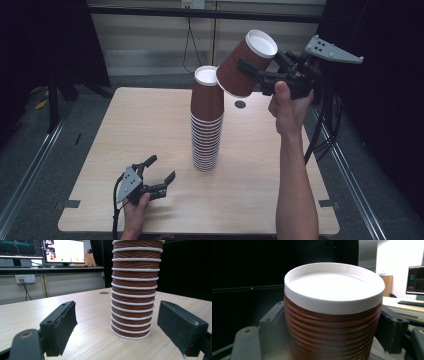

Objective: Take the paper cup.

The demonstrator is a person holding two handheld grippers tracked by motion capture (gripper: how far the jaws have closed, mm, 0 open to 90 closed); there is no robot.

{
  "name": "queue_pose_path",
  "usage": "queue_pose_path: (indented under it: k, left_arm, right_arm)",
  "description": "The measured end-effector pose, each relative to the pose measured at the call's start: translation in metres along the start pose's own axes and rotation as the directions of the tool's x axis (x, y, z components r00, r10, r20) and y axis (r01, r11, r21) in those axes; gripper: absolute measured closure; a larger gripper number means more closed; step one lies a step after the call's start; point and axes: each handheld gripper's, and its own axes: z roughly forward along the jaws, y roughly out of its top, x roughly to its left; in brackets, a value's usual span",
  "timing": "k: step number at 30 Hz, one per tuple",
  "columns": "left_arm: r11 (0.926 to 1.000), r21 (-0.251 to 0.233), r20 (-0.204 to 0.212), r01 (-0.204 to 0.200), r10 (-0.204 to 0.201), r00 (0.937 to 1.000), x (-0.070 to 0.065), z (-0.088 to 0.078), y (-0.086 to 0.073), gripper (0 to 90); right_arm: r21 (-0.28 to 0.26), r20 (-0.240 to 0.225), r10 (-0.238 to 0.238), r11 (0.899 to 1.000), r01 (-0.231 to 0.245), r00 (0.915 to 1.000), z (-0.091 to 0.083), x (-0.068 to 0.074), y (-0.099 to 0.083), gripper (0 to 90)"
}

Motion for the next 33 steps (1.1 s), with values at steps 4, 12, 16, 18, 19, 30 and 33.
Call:
queue_pose_path:
  k: [4,12,16,18,19,30,33]
  left_arm:
    - [1.0,0.003,0.0,0.0,0.0,1.0,0.0,0.0,0.0,15.7]
    - [0.9999,0.011,0.003,-0.007,0.007,1.0,0.0,0.0,0.001,15.6]
    - [0.9998,0.019,0.007,-0.009,0.009,0.9999,0.0,0.001,0.001,15.5]
    - [0.9998,0.019,0.022,-0.01,0.009,0.9997,0.0,0.002,0.001,15.4]
    - [0.999,0.04,0.035,-0.022,0.02,0.9992,-0.001,0.003,0.002,15.5]
    - [0.9982,0.057,0.097,-0.02,0.015,0.9952,-0.005,0.005,0.022,15.7]
    - [0.9975,0.065,0.114,-0.025,0.018,0.9933,-0.007,0.009,0.028,15.9]
  right_arm:
    - [0.007,0.017,-0.007,1.0,0.007,0.9998,-0.006,-0.002,-0.001,21.8]
    - [0.032,0.042,-0.014,0.999,0.013,0.999,-0.019,-0.001,-0.007,21.8]
    - [0.041,0.046,-0.011,0.999,0.009,0.9989,-0.025,0.001,-0.014,21.8]
    - [0.054,0.055,-0.012,0.999,0.009,0.9984,-0.026,0.001,-0.017,21.8]
    - [0.068,0.061,-0.015,0.998,0.011,0.9981,-0.027,0.001,-0.021,21.8]
    - [0.101,0.082,0.007,0.995,-0.015,0.9966,-0.036,-0.005,-0.046,21.9]
    - [0.113,0.089,0.008,0.993,-0.018,0.996,-0.039,-0.004,-0.054,21.9]
